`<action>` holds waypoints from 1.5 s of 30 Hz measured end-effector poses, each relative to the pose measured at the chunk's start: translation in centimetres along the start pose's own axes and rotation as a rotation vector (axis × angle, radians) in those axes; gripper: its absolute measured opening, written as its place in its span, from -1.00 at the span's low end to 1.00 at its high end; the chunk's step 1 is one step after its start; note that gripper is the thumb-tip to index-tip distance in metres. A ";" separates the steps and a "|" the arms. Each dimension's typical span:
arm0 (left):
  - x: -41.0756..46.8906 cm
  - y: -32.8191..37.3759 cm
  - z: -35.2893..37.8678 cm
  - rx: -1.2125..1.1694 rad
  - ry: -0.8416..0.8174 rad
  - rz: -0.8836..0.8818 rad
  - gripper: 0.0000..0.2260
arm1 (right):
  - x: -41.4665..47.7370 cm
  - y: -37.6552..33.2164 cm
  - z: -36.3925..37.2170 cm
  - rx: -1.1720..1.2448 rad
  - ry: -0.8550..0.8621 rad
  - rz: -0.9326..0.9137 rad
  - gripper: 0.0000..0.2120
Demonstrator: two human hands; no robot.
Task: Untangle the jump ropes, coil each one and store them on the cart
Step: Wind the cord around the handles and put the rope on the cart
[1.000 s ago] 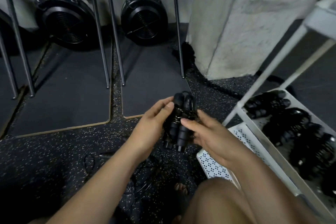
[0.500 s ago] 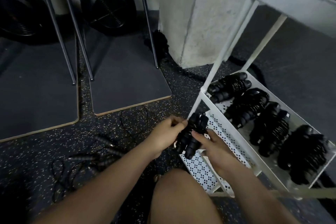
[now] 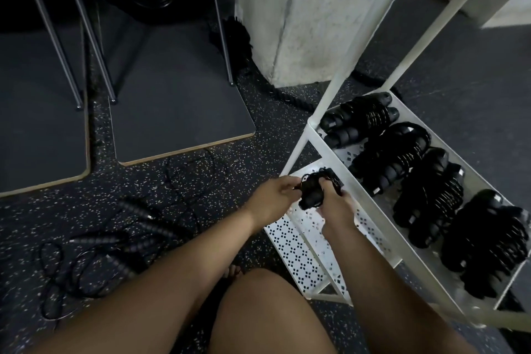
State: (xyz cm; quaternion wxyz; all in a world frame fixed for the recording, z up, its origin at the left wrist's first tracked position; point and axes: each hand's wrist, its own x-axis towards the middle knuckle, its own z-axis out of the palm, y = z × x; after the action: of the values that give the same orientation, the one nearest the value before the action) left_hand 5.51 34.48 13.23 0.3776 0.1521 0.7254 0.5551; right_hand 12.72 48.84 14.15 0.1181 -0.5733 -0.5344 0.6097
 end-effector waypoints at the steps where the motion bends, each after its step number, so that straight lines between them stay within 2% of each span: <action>1: -0.1 -0.5 -0.2 -0.016 -0.007 0.012 -0.79 | 0.3 -0.2 0.4 -0.012 -0.005 -0.007 -0.74; 4: -0.6 -2.0 -0.9 -0.015 -0.014 0.019 -0.77 | 1.1 -0.2 1.3 -0.046 -0.006 -0.025 -0.73; 10: -1.8 -3.8 -2.9 0.008 0.022 -0.007 -0.85 | 3.1 1.6 1.5 -0.077 -0.040 -0.023 -0.79; 12: -2.2 -4.1 -3.4 -0.014 0.043 -0.027 -0.85 | 3.3 2.2 1.2 -0.114 -0.013 -0.046 -0.71; 15: -2.8 -5.1 -4.0 0.017 0.058 -0.073 -0.85 | 3.1 3.1 0.4 -0.264 0.051 -0.098 -0.48; 16: -3.1 -5.5 -4.3 0.023 0.053 -0.087 -0.85 | 2.5 3.1 0.2 -0.282 0.072 -0.142 -0.50; 20: -4.3 -8.5 -6.3 0.089 0.062 -0.133 -0.86 | -1.5 3.4 0.3 -0.341 0.069 -0.486 -0.80; 22: -4.9 -10.4 -7.5 0.075 0.073 -0.186 -0.85 | -3.5 3.8 1.2 -0.410 -0.028 -0.619 -0.85; 25: -5.5 -14.0 -9.5 0.034 0.101 -0.281 -0.84 | -4.5 5.6 4.2 -0.496 -0.259 -0.681 -0.92; 27: -5.8 -15.6 -10.2 0.050 0.124 -0.325 -0.84 | -4.8 6.3 5.7 -0.550 -0.342 -0.714 -0.89; 33: -4.8 -23.2 -13.4 0.217 0.254 -0.549 -0.83 | -2.9 11.5 13.1 -0.771 -0.615 -0.607 -0.91; 36: -3.9 -26.7 -14.9 0.222 0.330 -0.672 -0.70 | -1.8 13.9 16.7 -0.875 -0.713 -0.529 -0.80; 40: -2.5 -30.6 -15.8 0.084 0.502 -0.809 -0.48 | -0.6 16.4 20.3 -0.994 -0.849 -0.443 -0.65; 45: -0.1 -34.5 -16.1 -0.020 0.591 -0.945 -0.32 | 1.2 19.6 24.1 -1.156 -0.943 -0.489 -0.47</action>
State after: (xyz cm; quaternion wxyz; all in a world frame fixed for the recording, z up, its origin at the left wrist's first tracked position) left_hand 0.86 11.64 -16.85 0.3672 -0.3554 0.7845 0.3512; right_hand 1.69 29.41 -7.48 -0.3074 -0.0903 -0.8717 0.3707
